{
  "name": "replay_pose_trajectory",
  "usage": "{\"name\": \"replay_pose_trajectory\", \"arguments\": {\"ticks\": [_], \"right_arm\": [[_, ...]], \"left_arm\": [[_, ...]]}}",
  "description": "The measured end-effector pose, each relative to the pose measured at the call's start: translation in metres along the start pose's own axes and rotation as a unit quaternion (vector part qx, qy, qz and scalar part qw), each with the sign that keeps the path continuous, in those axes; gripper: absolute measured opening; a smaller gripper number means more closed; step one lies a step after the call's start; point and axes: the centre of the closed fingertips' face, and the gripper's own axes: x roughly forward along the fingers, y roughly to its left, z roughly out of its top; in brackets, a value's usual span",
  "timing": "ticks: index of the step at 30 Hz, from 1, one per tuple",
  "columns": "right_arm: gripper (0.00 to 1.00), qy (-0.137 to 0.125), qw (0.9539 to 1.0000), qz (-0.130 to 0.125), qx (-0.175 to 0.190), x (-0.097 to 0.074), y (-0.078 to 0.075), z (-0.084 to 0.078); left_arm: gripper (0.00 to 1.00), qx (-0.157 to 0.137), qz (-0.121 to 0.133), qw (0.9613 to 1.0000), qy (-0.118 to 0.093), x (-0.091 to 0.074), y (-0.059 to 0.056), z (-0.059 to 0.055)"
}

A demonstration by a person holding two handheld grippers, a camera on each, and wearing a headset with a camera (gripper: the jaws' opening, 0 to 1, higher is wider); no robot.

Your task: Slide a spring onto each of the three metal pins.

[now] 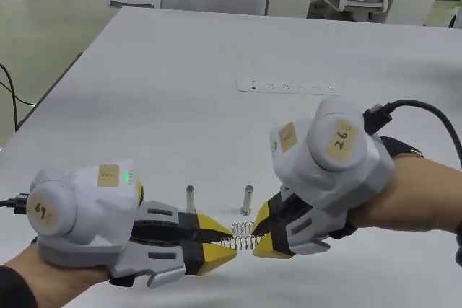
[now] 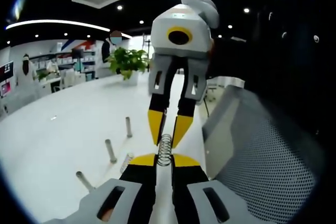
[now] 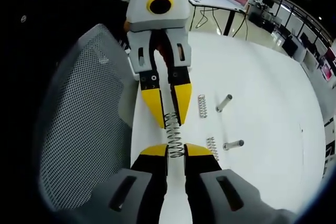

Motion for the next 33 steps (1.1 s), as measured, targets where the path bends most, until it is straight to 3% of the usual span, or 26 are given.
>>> {"name": "replay_pose_trajectory", "arguments": {"ticks": [19, 33], "right_arm": [[0.08, -0.004, 0.9999, 0.001, 0.014, 0.003, 0.000, -0.006], [0.08, -0.027, 0.9995, -0.003, 0.019, -0.011, 0.002, 0.008]], "left_arm": [[0.02, -0.006, -0.004, 0.9998, -0.020, -0.001, -0.002, 0.011], [0.02, -0.008, -0.001, 0.9999, -0.014, -0.001, -0.001, 0.006]]}}
